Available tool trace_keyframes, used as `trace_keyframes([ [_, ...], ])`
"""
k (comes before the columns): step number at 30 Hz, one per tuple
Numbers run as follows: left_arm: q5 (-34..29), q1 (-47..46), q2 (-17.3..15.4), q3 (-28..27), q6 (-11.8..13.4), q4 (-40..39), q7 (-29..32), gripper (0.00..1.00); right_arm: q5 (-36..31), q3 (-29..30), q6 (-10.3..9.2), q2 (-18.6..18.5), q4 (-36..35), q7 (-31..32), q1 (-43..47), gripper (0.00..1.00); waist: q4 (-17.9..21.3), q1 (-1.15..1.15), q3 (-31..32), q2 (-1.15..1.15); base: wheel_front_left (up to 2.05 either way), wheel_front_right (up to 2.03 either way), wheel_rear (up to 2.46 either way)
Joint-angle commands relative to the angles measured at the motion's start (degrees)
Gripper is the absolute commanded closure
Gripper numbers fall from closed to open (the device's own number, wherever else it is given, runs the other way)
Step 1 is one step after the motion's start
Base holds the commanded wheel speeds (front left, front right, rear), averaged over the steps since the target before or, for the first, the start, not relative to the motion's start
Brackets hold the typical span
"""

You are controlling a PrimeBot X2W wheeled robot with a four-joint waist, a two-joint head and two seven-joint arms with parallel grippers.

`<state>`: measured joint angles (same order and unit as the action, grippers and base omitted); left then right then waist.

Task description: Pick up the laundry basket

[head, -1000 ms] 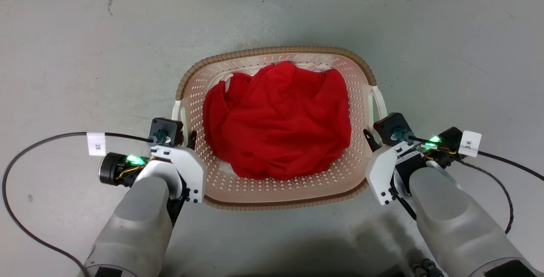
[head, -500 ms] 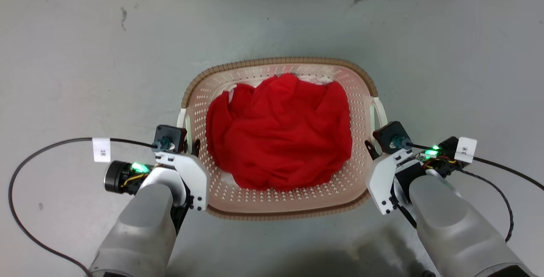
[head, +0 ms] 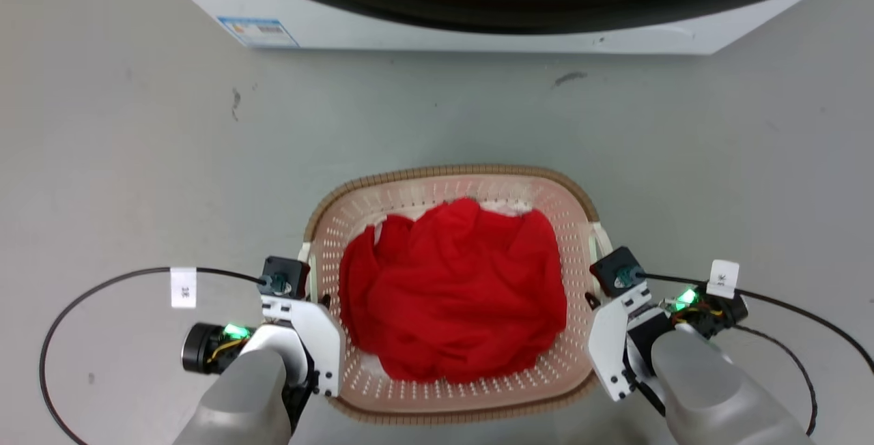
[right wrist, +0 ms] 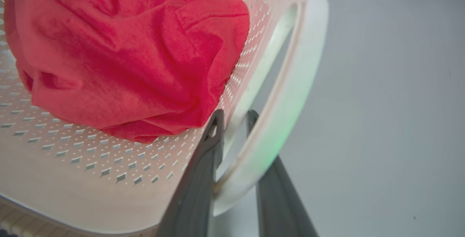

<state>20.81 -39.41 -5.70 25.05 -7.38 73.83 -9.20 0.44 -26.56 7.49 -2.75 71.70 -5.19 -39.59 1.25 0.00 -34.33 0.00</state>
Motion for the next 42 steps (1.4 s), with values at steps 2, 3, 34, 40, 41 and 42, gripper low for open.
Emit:
trace_keyframes([
  [2,0.68,1.14,-0.09,0.91,-0.11,-0.20,0.88,1.00,0.90,-1.62,0.00,-0.23,0.07,1.00,1.18,1.00,0.11,0.00,3.15,0.00,0.00,0.00,0.00],
  [3,1.12,1.55,-0.05,1.36,-0.11,-0.19,1.40,1.00,1.62,-2.22,0.00,-0.23,0.05,1.45,1.45,1.00,0.13,0.00,3.92,0.00,0.00,0.00,0.00],
  [34,16.29,11.45,-1.98,15.19,-0.16,-4.65,14.26,1.00,19.07,-20.02,0.00,-0.06,-0.19,13.16,8.85,1.00,1.04,0.00,25.05,0.00,0.00,0.00,0.00],
  [40,19.25,13.14,-2.91,17.96,-0.16,-5.68,16.06,1.00,22.35,-23.51,0.00,-0.05,-0.86,14.70,10.26,1.00,1.36,0.00,28.51,0.00,0.00,0.00,0.00],
  [41,19.66,13.46,-3.03,18.39,-0.17,-5.76,16.29,1.00,22.95,-24.08,0.00,-0.05,-0.93,14.87,10.64,1.00,1.43,0.00,29.09,0.00,0.00,0.00,0.00],
  [42,20.05,13.81,-3.13,18.85,-0.23,-5.88,16.57,1.00,23.49,-24.65,0.00,-0.03,-0.96,15.10,10.95,1.00,1.50,0.00,29.68,0.00,0.00,0.00,0.00],
])
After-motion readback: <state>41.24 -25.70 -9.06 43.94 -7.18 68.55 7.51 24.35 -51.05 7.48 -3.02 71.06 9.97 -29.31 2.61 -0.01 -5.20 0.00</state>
